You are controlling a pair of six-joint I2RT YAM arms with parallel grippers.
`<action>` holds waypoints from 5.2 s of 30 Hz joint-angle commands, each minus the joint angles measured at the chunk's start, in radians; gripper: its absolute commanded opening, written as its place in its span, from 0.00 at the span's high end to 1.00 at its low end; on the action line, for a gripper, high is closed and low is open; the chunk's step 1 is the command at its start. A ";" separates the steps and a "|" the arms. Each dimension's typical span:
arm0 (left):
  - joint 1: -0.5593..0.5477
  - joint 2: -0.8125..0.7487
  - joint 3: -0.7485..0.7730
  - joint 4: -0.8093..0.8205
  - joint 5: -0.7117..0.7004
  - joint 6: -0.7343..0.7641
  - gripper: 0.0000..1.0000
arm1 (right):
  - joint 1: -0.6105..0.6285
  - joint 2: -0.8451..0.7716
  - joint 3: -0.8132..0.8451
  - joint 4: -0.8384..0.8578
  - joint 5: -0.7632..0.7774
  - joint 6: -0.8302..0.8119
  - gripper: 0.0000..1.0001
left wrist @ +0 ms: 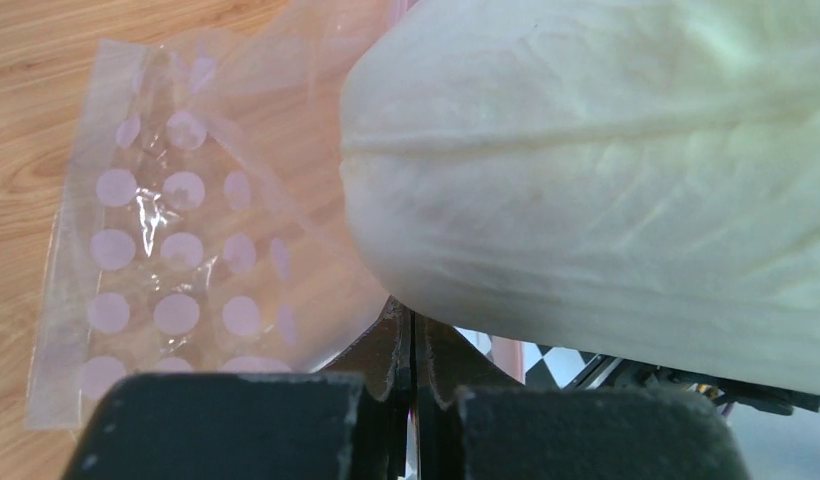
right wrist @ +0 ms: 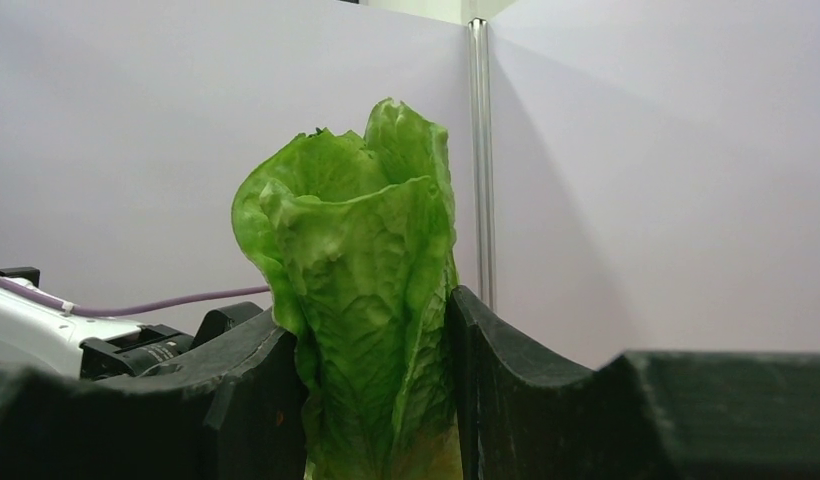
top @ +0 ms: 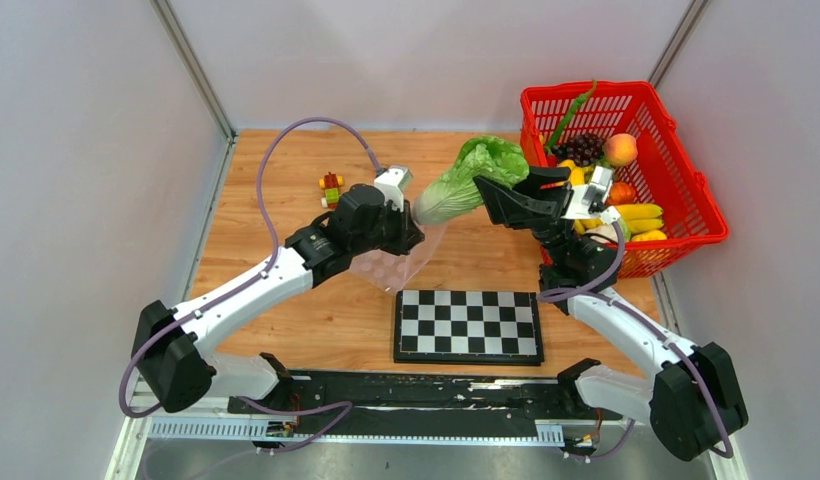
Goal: Place the food in the zip-top bag and seal the zipper
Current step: Place the fake vegetable in the zipper food storage bag.
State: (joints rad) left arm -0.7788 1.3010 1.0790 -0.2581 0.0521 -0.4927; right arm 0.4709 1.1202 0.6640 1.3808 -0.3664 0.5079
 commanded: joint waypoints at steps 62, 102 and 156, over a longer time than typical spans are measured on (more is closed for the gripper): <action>0.108 -0.180 -0.039 0.220 0.052 -0.089 1.00 | 0.011 0.092 -0.058 0.212 -0.436 -0.002 1.00; 0.128 -0.196 -0.105 0.404 0.258 -0.191 1.00 | 0.138 0.049 0.002 -0.311 -0.543 -0.782 1.00; 0.161 -0.192 -0.192 0.427 0.187 -0.188 1.00 | 0.162 -0.145 0.304 -1.667 0.401 0.142 0.26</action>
State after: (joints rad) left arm -0.6209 1.1210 0.8822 0.1310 0.2516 -0.6968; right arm 0.6090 0.9478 0.9520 -0.1612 -0.0177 0.5186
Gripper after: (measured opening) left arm 0.008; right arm 0.728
